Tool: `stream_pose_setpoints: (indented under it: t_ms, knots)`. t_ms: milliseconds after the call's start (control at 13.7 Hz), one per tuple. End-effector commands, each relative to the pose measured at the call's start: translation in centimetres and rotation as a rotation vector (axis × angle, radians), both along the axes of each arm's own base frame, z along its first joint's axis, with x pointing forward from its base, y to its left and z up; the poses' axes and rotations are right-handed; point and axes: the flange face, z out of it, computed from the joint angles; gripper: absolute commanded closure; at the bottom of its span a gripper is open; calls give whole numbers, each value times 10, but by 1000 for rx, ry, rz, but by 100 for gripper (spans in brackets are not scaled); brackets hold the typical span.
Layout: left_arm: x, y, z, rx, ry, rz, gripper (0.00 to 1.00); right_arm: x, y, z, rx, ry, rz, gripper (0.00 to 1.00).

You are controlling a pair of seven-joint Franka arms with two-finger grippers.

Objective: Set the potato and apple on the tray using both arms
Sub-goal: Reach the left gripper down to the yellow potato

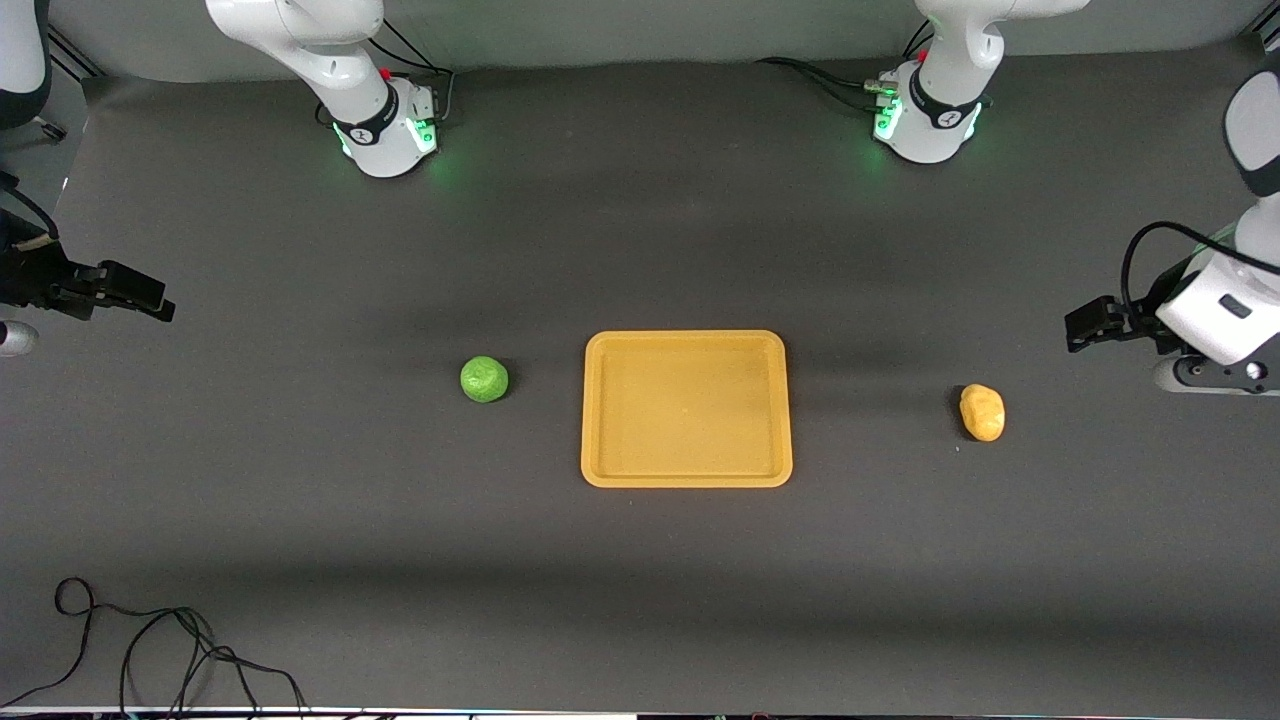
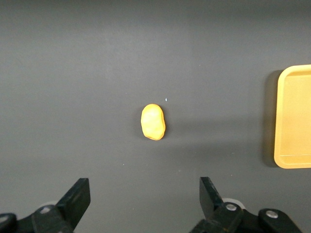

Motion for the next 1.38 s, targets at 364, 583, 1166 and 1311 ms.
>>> stream_pose_setpoints:
  t_ms: [364, 583, 1166, 1311]
  knots:
    - [-32, 17, -147, 3, 43, -32, 0, 0, -1, 6, 0, -9, 11, 0]
    - [-22, 18, -225, -10, 77, -10, 0, 0, 0, 5, 0, -8, 14, 0]
    - [-14, 14, -318, -22, 35, -30, 18, 0, -1, 5, 2, -8, 11, 0]
    - [-13, 14, -317, -24, 37, -57, 37, 0, -1, 4, 2, -7, 11, 0]
